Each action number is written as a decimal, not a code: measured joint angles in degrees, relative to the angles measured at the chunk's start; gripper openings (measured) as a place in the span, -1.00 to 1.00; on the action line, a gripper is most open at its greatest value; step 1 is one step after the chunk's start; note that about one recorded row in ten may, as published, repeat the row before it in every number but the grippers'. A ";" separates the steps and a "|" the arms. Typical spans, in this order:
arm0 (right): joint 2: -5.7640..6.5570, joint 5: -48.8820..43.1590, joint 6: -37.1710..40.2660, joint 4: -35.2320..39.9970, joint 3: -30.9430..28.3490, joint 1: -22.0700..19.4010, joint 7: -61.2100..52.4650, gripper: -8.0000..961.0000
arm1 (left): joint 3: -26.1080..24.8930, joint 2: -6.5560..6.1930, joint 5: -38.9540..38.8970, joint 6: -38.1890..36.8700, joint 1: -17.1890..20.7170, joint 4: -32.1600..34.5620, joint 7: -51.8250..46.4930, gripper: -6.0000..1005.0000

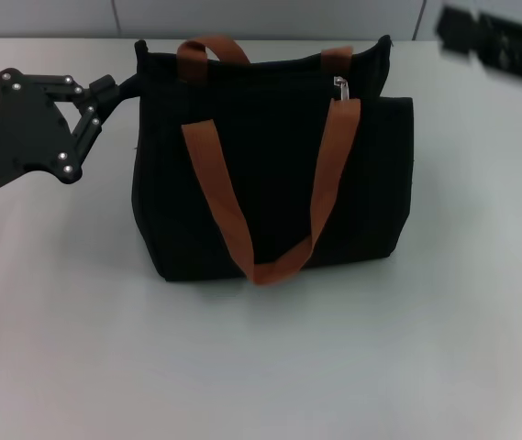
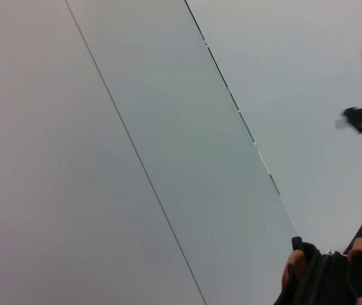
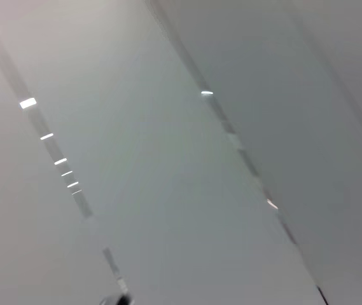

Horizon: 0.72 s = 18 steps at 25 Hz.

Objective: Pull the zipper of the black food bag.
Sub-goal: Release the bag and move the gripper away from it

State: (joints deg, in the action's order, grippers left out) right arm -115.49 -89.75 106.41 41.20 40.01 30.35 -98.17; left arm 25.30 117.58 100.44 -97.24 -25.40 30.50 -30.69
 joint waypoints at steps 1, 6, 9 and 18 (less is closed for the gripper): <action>0.04 0.08 1.58 -1.08 -0.02 -0.66 4.54 -0.04 | 0.03 -0.02 0.01 -0.03 -0.01 0.00 -0.60 -0.95; -1.48 -2.76 4.87 -5.57 1.76 -5.28 26.85 0.24 | 0.10 -0.26 0.22 -0.06 -0.08 0.04 -4.19 -0.95; -3.21 -9.72 4.94 -5.91 2.61 -7.55 37.11 0.41 | 0.22 -0.59 0.53 -0.06 -0.09 0.71 -8.25 -0.95; -3.54 -17.42 2.00 -11.14 2.66 -8.08 46.01 0.61 | 1.19 -1.72 0.65 -0.23 0.03 1.29 -19.88 -0.90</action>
State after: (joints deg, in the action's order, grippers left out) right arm -119.03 -107.17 108.41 30.06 42.67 22.27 -52.15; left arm 26.49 115.86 101.09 -97.47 -25.37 31.78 -50.56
